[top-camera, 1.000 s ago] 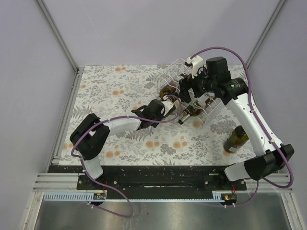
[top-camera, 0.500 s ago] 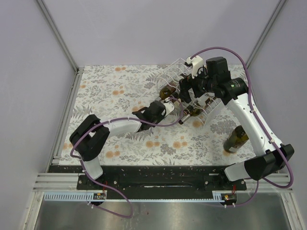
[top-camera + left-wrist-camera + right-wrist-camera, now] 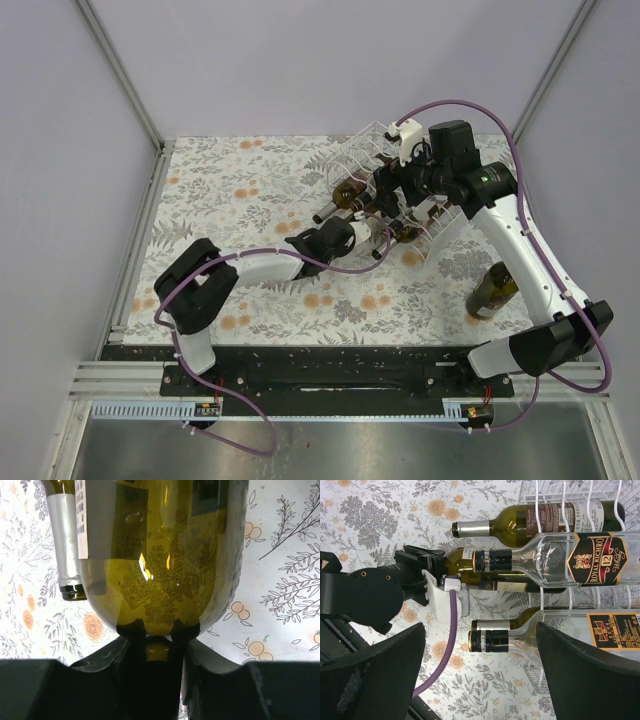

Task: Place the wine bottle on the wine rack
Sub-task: Place the wine bottle in the wine rack, then adjust the wine bottle in the wine rack.

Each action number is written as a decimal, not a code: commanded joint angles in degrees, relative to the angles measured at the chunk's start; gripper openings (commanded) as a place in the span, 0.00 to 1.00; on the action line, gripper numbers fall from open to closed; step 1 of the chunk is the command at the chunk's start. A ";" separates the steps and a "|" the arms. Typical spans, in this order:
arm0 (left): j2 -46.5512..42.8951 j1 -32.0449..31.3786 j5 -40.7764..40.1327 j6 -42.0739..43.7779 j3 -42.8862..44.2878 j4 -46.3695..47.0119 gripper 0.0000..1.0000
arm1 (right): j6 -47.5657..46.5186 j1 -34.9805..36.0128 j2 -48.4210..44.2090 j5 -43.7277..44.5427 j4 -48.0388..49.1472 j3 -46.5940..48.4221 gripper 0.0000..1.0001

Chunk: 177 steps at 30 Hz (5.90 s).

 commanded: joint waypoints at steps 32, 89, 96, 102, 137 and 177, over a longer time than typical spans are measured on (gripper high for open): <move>8.24 -0.82 -2.67 -2.02 17.50 -3.38 0.33 | -1.25 -0.55 -1.38 0.22 -0.69 -0.36 0.99; 7.55 -0.82 1.82 -5.19 12.40 -3.82 0.50 | -2.13 -0.55 -2.17 0.40 -2.35 -1.06 0.99; 4.47 -0.82 1.12 -4.75 10.82 -3.47 0.52 | -2.57 -0.55 -2.43 0.92 -3.23 -0.71 0.99; 2.71 -0.82 1.47 -4.83 9.68 -3.29 0.65 | -2.48 -0.55 -2.26 0.66 -3.41 -0.53 1.00; -8.27 -0.65 5.86 -4.22 -3.15 -2.94 0.66 | -2.83 -0.55 -1.73 0.57 -3.94 -1.15 0.99; -13.91 12.89 32.75 2.55 -10.37 -8.47 0.64 | -2.83 -0.55 -1.82 -0.31 -4.38 -0.71 0.99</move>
